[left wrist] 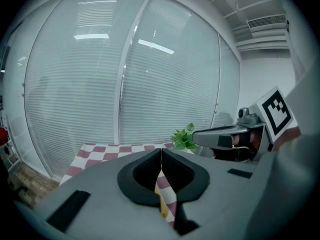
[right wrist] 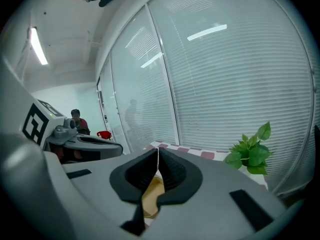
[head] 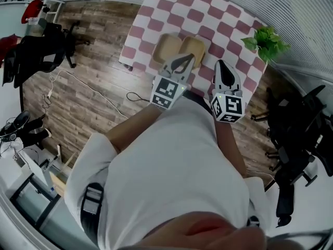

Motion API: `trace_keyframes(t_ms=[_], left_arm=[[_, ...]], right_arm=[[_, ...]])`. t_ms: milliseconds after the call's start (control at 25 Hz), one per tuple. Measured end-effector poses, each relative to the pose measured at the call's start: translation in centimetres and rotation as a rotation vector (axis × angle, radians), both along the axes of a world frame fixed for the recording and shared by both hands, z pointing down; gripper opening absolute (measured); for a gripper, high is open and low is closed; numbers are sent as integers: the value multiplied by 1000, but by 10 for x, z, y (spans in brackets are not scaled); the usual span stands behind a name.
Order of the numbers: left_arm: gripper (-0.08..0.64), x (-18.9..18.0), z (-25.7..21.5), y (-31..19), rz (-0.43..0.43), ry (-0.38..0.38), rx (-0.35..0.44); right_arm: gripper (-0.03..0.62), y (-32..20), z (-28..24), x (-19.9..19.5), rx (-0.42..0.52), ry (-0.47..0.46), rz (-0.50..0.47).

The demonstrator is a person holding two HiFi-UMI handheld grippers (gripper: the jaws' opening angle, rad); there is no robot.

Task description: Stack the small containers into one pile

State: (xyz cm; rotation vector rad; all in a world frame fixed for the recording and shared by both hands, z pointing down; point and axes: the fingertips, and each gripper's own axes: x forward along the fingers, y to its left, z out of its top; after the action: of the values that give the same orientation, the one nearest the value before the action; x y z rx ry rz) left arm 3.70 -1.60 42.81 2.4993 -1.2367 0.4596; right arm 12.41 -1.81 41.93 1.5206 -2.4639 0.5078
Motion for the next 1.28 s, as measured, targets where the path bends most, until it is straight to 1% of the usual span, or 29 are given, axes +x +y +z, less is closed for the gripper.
trace_keyframes(t_ms=[240, 360, 480, 720, 960, 1120, 1280], left_arm=[[34, -6, -3, 12, -31, -3, 12], [34, -15, -7, 14, -30, 2, 16], [34, -33, -12, 9, -23, 12, 25], [34, -87, -18, -2, 11, 30, 37], [34, -142, -17, -8, 62, 47, 35], [34, -166, -14, -8, 97, 58, 24], [34, -179, -18, -7, 113, 68, 24]], right_arm=[[34, 10, -5, -15, 2, -29, -50], [34, 14, -9, -32, 2, -31, -73], [34, 9, -13, -55, 10, -28, -83], [34, -3, -18, -107, 21, -12, -37], [34, -6, -19, -161, 23, 2, 13], [34, -6, -17, -184, 22, 8, 57], [34, -4, -22, -195, 26, 21, 79]])
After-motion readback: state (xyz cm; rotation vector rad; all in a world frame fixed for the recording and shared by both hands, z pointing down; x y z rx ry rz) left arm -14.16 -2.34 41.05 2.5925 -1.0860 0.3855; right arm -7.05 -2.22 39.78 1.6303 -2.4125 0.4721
